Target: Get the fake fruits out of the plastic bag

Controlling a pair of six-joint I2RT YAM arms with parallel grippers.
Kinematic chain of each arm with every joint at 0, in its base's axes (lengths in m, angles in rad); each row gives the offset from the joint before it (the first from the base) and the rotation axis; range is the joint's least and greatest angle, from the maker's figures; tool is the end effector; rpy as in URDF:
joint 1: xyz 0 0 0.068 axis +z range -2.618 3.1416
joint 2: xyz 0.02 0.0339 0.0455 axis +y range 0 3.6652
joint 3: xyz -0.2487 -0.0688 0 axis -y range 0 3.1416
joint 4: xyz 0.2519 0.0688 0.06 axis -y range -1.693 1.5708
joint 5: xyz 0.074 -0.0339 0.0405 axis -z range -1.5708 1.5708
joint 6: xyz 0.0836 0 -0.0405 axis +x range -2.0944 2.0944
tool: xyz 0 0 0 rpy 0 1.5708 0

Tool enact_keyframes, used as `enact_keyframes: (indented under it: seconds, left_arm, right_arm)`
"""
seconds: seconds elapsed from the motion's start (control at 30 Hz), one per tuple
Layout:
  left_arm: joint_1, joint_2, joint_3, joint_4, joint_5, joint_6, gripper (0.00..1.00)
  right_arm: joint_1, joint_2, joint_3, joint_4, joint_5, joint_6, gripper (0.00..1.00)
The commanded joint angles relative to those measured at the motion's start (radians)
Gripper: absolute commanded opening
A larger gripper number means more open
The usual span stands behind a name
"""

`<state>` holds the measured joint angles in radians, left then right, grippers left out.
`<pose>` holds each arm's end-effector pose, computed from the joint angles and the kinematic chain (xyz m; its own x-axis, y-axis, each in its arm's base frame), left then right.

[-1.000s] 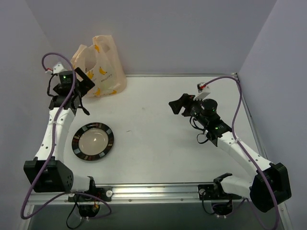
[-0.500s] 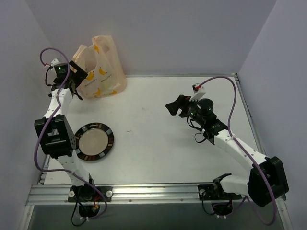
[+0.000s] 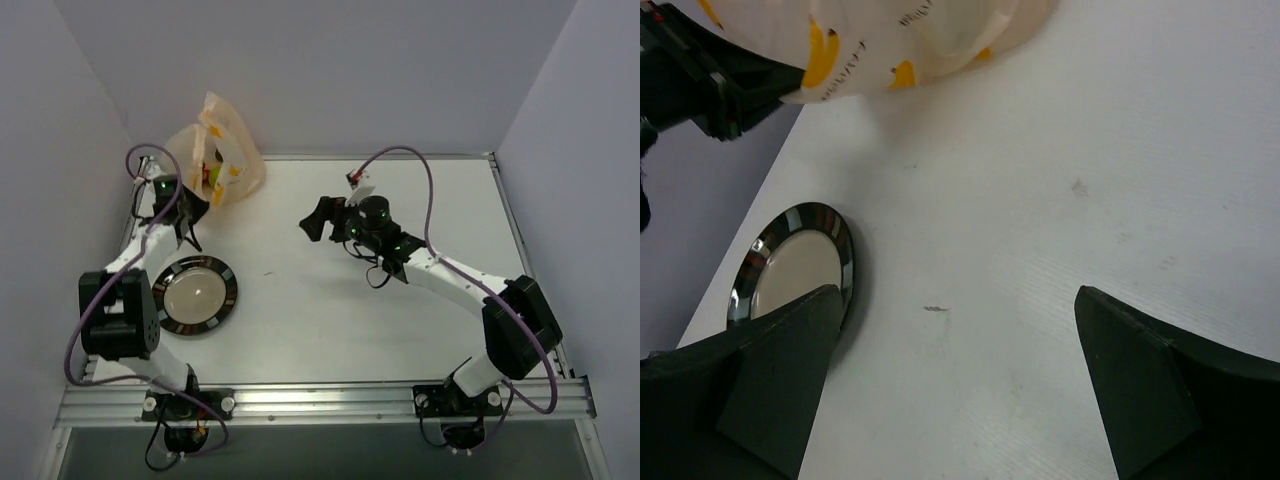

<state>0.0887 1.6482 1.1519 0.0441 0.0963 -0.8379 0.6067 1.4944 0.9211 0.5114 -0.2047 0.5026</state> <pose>0.4297 0.0301 0.2256 -0.2897 -0.7685 -0.5706 -0.3248 0.6397 -0.6966 0.3195 0.2424 0.2656 -0.3937 0.3008 -0.8686 -0.6108 0.6205 0.4918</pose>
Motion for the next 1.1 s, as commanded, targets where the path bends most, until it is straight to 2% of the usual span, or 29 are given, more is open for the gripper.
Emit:
enact_keyframes:
  seconds: [0.0, 0.1, 0.27, 0.3, 0.33, 0.37, 0.43, 0.47, 0.53, 0.57, 0.6, 0.67, 0.8, 0.9, 1.07]
  left_arm:
    - [-0.078, -0.174, -0.122, 0.089, -0.049, -0.052, 0.02]
    - [-0.114, -0.275, -0.259, 0.102, -0.035, -0.087, 0.02]
    - [-0.144, -0.404, -0.350, 0.080, 0.009, -0.087, 0.02]
    - [-0.145, -0.416, -0.351, 0.050, 0.010, -0.081, 0.06]
    - [-0.145, -0.429, -0.347, 0.031, 0.003, -0.066, 0.16]
    - [-0.144, -0.450, -0.342, -0.002, -0.006, -0.058, 0.35]
    - [-0.145, -0.468, -0.327, -0.023, -0.026, -0.034, 0.53]
    - [-0.145, -0.485, -0.317, -0.035, -0.030, -0.023, 0.69]
    - [-0.144, -0.504, -0.278, -0.110, -0.065, 0.025, 0.84]
    - [-0.147, -0.525, -0.264, -0.148, -0.078, 0.043, 0.96]
    - [-0.147, -0.534, -0.249, -0.170, -0.087, 0.062, 0.99]
    - [-0.147, -0.556, -0.201, -0.228, -0.154, 0.126, 0.94]
    - [-0.147, -0.535, -0.114, -0.320, -0.230, 0.238, 0.94]
    - [-0.147, -0.469, -0.045, -0.346, -0.236, 0.299, 0.94]
    - [-0.138, -0.268, 0.130, -0.395, -0.233, 0.370, 0.94]
  right_arm:
    - [0.068, 0.065, 0.154, 0.013, 0.115, -0.047, 0.97]
    - [0.090, 0.164, 0.270, 0.012, 0.146, -0.072, 0.95]
    - [0.126, 0.297, 0.412, 0.032, 0.189, -0.137, 0.90]
    - [0.130, 0.320, 0.444, 0.000, 0.189, -0.150, 0.90]
    - [0.131, 0.372, 0.517, -0.022, 0.188, -0.162, 0.90]
    - [0.133, 0.398, 0.559, -0.042, 0.165, -0.183, 0.90]
    - [0.133, 0.482, 0.686, -0.118, 0.133, -0.205, 0.90]
    - [0.134, 0.506, 0.721, -0.140, 0.113, -0.214, 0.90]
    - [0.145, 0.553, 0.794, -0.175, 0.082, -0.255, 0.92]
    - [0.146, 0.566, 0.812, -0.180, 0.070, -0.268, 0.93]
    - [0.145, 0.578, 0.831, -0.189, 0.051, -0.280, 0.95]
    - [0.139, 0.612, 0.898, -0.203, 0.045, -0.286, 0.95]
    - [0.131, 0.664, 0.990, -0.226, 0.021, -0.289, 0.96]
    - [0.134, 0.710, 1.059, -0.244, -0.001, -0.286, 0.96]
    - [0.133, 0.829, 1.202, -0.261, 0.028, -0.263, 0.98]
